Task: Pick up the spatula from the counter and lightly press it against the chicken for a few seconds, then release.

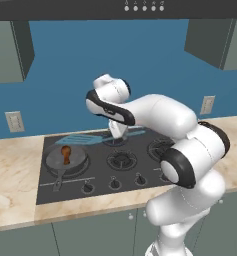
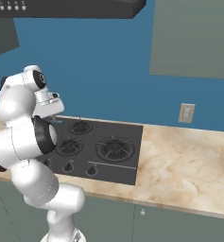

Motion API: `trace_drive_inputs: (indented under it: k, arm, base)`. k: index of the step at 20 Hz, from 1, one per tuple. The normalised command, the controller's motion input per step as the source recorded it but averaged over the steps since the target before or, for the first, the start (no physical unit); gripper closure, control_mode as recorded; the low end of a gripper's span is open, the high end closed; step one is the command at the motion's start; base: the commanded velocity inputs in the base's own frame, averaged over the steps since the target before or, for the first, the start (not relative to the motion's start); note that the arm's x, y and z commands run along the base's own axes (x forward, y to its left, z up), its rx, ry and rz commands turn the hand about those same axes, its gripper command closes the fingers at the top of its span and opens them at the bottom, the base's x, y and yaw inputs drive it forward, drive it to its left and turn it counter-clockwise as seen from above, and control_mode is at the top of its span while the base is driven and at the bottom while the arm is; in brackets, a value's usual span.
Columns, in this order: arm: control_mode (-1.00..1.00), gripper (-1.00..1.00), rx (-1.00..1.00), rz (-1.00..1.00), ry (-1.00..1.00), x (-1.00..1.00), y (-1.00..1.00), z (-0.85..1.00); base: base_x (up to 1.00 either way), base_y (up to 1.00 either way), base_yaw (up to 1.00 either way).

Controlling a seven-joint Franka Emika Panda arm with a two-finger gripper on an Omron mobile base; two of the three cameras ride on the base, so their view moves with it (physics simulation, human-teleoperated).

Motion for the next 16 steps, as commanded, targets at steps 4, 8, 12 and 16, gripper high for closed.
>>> trace_drive_inputs:
  k: [4, 8, 12, 16]
  arm:
    - [-1.0, 1.0, -0.02, 0.0, 0.06, 0.09, 0.0, -0.09]
    - [-1.0, 1.0, -0.02, 0.0, 0.01, -0.02, 0.0, -0.13]
    - [-1.0, 1.0, -0.02, 0.0, 0.0, -0.01, 0.0, -0.12]
    - [-1.0, 1.0, -0.03, 0.0, 0.0, 0.0, 0.08, -0.15]
  base:
    - [0.0, 0.0, 0.0]
    - [0.0, 0.0, 0.0]
    - [0.0, 0.0, 0.0]
    - [0.0, 0.0, 0.0]
